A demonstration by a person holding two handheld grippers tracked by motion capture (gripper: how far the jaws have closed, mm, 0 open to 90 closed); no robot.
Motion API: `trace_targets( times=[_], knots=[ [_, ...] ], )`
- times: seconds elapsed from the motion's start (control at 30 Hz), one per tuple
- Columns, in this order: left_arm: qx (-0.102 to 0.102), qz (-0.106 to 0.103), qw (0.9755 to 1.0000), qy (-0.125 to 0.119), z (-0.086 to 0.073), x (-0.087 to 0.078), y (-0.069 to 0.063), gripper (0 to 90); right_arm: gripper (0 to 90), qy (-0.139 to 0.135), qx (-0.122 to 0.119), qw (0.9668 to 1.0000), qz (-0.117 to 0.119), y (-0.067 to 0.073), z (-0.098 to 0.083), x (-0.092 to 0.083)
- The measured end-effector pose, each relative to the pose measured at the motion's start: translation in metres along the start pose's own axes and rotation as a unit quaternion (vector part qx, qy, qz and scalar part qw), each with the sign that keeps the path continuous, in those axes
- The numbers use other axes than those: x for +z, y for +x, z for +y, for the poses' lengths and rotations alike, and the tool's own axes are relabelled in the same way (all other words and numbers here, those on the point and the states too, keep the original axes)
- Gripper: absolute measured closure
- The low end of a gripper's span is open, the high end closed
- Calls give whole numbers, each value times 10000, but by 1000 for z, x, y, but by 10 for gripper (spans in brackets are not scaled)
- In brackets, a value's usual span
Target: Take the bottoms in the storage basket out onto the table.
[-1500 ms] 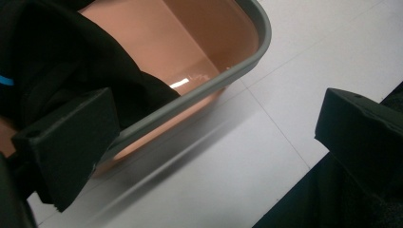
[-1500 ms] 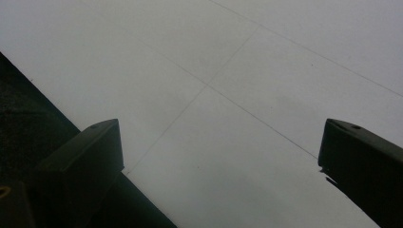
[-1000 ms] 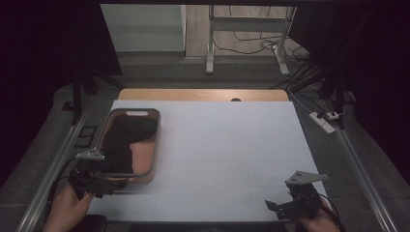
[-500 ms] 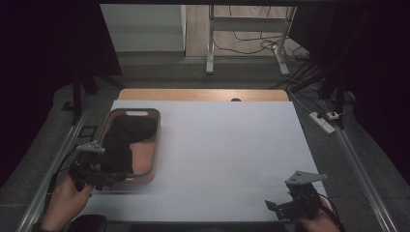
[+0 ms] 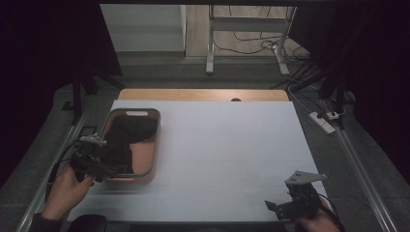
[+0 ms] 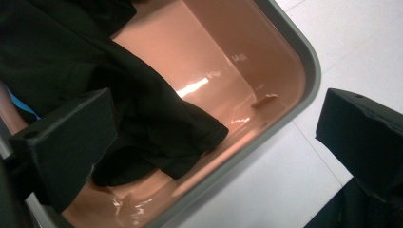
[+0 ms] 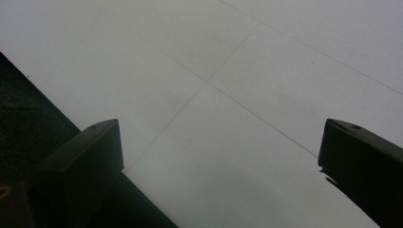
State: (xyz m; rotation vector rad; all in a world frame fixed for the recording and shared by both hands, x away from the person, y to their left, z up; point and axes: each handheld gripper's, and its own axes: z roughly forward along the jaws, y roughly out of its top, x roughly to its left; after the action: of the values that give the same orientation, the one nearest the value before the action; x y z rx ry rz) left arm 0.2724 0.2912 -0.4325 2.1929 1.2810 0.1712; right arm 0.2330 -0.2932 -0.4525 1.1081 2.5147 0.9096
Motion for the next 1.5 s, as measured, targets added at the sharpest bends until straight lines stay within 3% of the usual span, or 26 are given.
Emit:
trace_targets(
  times=[0.23, 0.67, 1.23, 1.5],
  knots=[
    [-137, -8, 9999, 55, 6, 3, 10, 0, 13, 14, 2, 10000, 1, 0, 0, 0],
    [-158, 75, 9998, 76, 16, 7, 21, 9, 13, 49, -2, 10000, 6, 1, 0, 0],
    [-387, 157, 9991, -24, 27, 16, 49, 15, 13, 57, -11, 10000, 13, 1, 0, 1],
    [-433, 196, 9988, 73, 34, 27, 60, 17, 13, 67, -21, 10000, 28, 1, 0, 1]
  ],
)
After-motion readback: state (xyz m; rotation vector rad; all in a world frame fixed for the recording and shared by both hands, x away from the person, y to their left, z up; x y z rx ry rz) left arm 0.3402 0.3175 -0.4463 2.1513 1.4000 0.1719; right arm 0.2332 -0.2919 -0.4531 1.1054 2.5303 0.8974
